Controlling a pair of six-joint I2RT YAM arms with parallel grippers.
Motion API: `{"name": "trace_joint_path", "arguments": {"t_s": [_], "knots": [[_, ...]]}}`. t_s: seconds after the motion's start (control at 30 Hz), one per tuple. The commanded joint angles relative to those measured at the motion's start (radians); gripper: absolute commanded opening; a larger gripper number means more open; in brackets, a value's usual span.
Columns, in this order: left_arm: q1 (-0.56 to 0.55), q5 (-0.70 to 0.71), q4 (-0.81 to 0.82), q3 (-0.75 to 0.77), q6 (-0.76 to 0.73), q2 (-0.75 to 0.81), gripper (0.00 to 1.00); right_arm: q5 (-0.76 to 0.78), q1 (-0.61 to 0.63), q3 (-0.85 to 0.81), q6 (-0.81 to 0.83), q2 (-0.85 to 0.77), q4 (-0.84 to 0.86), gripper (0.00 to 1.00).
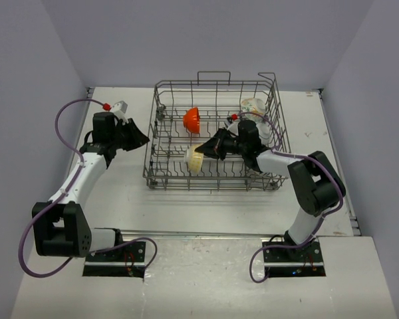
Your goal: Unload the bowls from the dish rack
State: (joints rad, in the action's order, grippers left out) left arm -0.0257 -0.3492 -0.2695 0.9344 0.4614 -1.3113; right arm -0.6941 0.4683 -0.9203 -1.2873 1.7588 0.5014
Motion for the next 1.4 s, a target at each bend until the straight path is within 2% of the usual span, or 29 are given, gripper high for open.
{"name": "trace_joint_path", "arguments": {"t_s": [0.0,0.1,0.3,0.47,0.77,0.83,1.2,1.3,1.37], "knots": [[0.004,0.029,0.021,-0.008,-0.001,-0.032,0.22,-0.019,-0.029,-0.011,-0.027,-0.036,0.227,0.00],[0.004,0.035,0.023,-0.006,0.000,-0.049,0.11,-0.036,-0.042,-0.003,-0.038,-0.048,0.243,0.00],[0.004,0.056,0.018,-0.008,0.005,-0.068,0.00,-0.076,-0.065,-0.003,-0.069,-0.042,0.294,0.00],[0.004,0.069,0.012,-0.005,0.005,-0.080,0.00,-0.120,-0.083,0.017,-0.205,0.010,0.472,0.00],[0.004,0.084,0.009,-0.005,0.006,-0.086,0.00,-0.180,-0.099,-0.008,-0.523,0.178,0.990,0.00],[0.004,0.087,0.009,-0.006,0.010,-0.086,0.00,-0.189,-0.100,-0.022,-0.561,0.198,1.029,0.00],[0.004,0.081,0.010,-0.002,0.019,-0.089,0.00,-0.246,-0.103,-0.077,-0.475,0.122,0.901,0.00],[0.004,0.084,0.010,-0.006,0.017,-0.089,0.00,-0.268,-0.103,-0.100,-0.406,0.090,0.810,0.00],[0.004,0.084,0.010,-0.006,0.017,-0.089,0.00,-0.286,-0.103,-0.115,-0.342,0.065,0.674,0.00]]}}
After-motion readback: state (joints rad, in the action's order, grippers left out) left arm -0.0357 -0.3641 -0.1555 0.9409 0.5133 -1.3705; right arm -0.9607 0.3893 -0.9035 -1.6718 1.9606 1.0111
